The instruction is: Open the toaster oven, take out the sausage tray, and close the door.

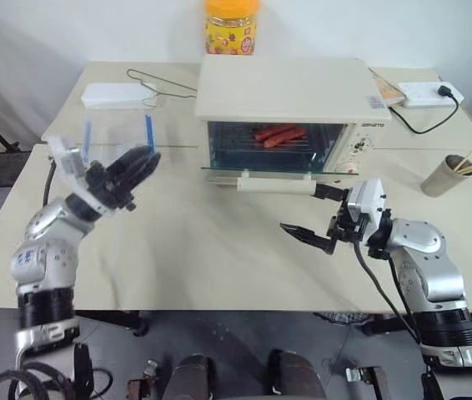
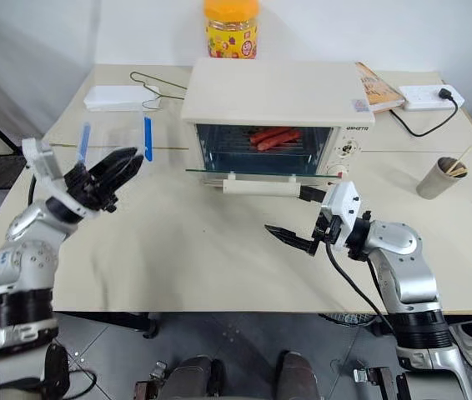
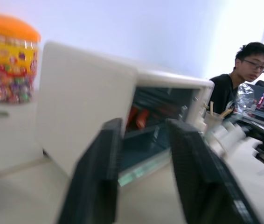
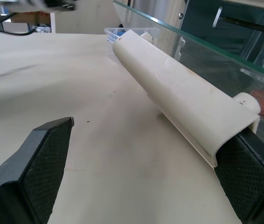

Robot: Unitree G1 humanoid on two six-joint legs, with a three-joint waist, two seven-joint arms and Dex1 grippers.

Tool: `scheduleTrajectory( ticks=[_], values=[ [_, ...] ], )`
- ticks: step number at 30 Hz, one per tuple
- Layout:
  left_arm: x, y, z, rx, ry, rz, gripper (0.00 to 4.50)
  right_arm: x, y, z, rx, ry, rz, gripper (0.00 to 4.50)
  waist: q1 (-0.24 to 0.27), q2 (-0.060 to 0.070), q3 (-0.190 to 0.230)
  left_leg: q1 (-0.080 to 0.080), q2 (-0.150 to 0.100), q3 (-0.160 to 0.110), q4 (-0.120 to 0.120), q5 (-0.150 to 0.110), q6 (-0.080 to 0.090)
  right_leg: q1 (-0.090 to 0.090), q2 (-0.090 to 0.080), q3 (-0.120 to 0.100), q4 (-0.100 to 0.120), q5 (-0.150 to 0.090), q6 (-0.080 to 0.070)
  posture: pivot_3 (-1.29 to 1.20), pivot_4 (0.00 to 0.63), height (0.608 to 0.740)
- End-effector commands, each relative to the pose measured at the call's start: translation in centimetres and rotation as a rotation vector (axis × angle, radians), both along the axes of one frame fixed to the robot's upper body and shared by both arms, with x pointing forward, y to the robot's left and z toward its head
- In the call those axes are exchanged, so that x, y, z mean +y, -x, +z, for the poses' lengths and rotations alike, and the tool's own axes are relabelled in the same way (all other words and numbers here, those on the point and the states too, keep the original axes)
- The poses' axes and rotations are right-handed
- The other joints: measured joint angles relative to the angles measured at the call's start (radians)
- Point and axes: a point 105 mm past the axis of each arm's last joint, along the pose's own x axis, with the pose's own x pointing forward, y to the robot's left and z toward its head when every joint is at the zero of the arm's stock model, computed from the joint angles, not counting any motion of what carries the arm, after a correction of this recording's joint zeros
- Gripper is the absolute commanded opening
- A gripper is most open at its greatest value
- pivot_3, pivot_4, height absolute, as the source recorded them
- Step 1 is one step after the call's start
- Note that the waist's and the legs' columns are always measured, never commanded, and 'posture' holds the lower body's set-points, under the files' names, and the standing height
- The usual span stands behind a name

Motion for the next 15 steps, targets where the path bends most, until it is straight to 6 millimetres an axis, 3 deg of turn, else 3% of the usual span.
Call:
scheduleTrajectory(
  ticks=[1, 10, 15],
  values=[
    [-2.1, -1.1, -0.3, -0.01, -0.043, -0.036, 0.09, 0.9, 0.6, 0.8, -0.058, -0.001, 0.046, 4.5, -0.001, 0.0, 0.0, 0.0, 0.0, 0.0, 0.0, 0.0, 0.0, 0.0, 0.0, 0.0, 0.0, 0.0, 0.0, 0.0, 0.15, 0.74],
    [-6.2, -1.9, -2.3, 0.031, -0.099, -0.154, 0.04, 0.5, 0.6, 0.4, -0.064, -0.001, 0.001, 4.5, -0.001, -0.001, 0.001, 0.0, 0.0, 0.001, 0.0, 0.0, 0.0, -0.001, 0.001, 0.0, 0.0, 0.0, 0.0, 0.0, 0.15, 0.74],
    [-8.1, -2.3, -3.3, 0.047, -0.107, -0.206, 0.04, -1.1, 1.5, -1.0, -0.034, 0.001, -0.091, 4.5, 0.014, -0.001, 0.001, -0.001, 0.0, 0.0, 0.002, 0.0, 0.0, 0.0, 0.001, -0.001, 0.0, 0.0, 0.0, 0.0, 0.15, 0.74]
  ],
)
